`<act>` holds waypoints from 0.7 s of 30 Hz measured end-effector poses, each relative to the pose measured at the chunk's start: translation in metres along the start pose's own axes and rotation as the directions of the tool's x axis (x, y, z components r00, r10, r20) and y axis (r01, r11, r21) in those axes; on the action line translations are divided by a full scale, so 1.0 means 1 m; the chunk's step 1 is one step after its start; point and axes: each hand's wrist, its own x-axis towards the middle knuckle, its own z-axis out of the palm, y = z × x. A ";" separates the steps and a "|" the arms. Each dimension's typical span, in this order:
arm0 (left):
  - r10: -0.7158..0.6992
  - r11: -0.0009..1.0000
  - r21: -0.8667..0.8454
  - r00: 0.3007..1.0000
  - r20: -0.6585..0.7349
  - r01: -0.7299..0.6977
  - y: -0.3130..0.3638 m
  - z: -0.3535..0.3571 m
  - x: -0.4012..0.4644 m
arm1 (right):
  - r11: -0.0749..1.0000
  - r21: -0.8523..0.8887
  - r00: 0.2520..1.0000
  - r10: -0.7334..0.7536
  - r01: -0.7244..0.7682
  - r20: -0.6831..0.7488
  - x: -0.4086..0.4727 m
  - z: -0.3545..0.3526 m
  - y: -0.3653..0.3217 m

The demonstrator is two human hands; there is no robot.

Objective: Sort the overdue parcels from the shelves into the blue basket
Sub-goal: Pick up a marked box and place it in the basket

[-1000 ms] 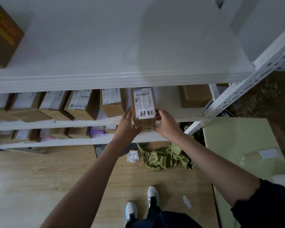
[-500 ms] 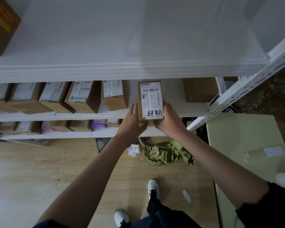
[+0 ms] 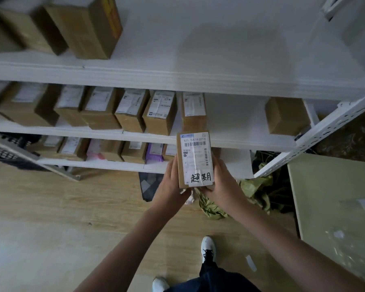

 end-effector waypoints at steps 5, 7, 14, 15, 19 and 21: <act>-0.154 0.985 -0.085 0.985 -0.080 0.147 -0.035 -0.073 -0.061 | 0.994 -0.001 0.992 -0.110 0.111 0.066 0.005 0.052 -0.079; -0.189 0.979 -0.096 0.974 -0.128 0.178 -0.055 -0.101 -0.087 | 0.987 0.009 0.982 -0.162 0.161 0.097 0.007 0.075 -0.111; -0.269 0.960 0.002 0.920 -0.286 0.281 -0.124 -0.188 -0.177 | 0.932 0.073 0.911 -0.363 0.356 0.196 0.018 0.167 -0.218; -0.291 0.953 -0.004 0.906 -0.307 0.304 -0.132 -0.200 -0.190 | 0.923 0.092 0.898 -0.385 0.374 0.213 0.020 0.180 -0.234; -0.405 0.907 -0.066 0.821 -0.403 0.415 -0.161 -0.248 -0.240 | 0.882 0.129 0.832 -0.471 0.454 0.294 0.029 0.230 -0.297; -0.448 0.884 -0.096 0.775 -0.446 0.457 -0.176 -0.271 -0.260 | 0.855 0.134 0.791 -0.515 0.500 0.330 0.036 0.253 -0.329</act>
